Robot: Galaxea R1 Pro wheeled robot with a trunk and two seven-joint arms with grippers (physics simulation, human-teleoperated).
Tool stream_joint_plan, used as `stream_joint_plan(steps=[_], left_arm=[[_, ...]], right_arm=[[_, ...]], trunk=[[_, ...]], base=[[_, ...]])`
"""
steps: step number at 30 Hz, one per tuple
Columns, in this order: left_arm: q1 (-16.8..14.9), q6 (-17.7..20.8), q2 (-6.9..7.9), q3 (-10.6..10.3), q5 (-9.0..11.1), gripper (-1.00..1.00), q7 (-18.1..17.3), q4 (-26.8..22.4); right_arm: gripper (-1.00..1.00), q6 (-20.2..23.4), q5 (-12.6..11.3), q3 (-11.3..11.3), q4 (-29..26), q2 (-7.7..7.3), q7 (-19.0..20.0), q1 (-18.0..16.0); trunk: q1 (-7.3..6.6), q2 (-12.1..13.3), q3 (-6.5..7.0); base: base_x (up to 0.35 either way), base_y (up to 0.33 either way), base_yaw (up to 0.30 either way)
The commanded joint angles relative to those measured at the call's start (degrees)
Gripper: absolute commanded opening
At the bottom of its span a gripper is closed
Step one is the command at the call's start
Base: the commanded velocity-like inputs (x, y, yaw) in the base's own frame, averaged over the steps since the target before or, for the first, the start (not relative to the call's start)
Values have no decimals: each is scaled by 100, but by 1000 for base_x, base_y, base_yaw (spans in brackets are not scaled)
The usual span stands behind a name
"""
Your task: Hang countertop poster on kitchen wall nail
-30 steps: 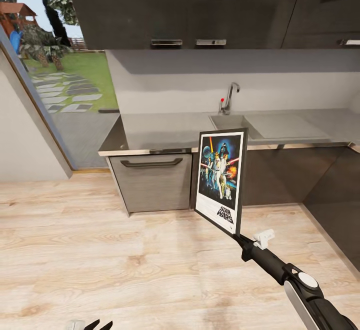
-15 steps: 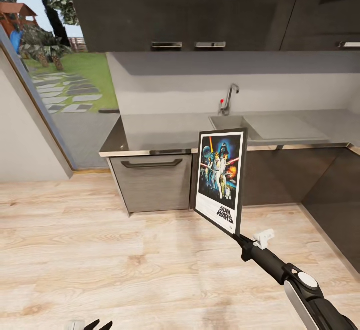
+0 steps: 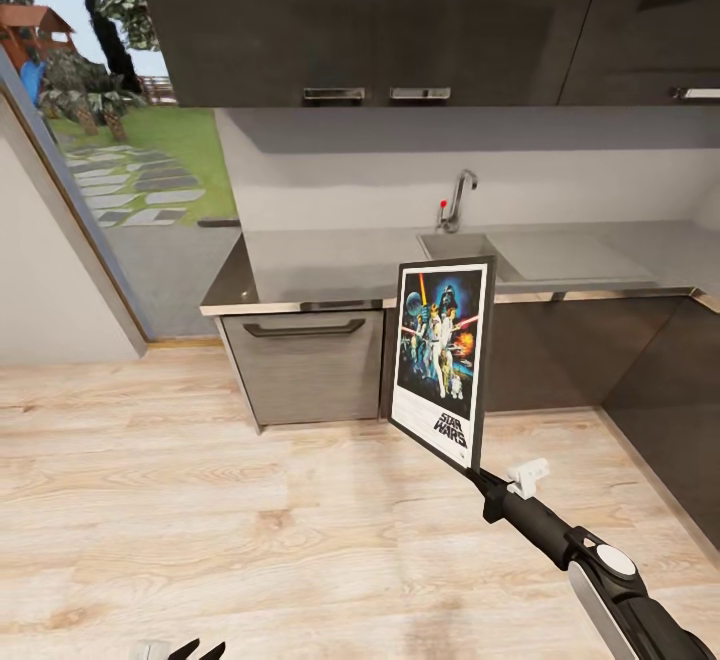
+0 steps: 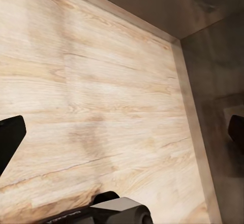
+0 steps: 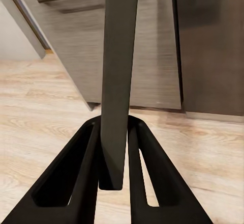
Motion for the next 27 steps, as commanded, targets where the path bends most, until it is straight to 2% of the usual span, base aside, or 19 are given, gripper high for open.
stream_joint_plan(steps=[1,7,27], left_arm=[[-4,-28,3,-48,45,100,-5,-7],[-4,-28,1,-48,45,100,-5,-7],[-4,-28,4,-44,45,100,-5,-6]], right_arm=[[-100,33,-73,8,-1,-5,29,-4],[-100,33,-76,7,-2,-5,29,-4],[-100,33,-74,5,-7,-5,29,-4]], trunk=[[-20,32,9],[-152,273,116],[-152,273,116]], base=[[0,0,0],[0,0,0],[0,0,0]])
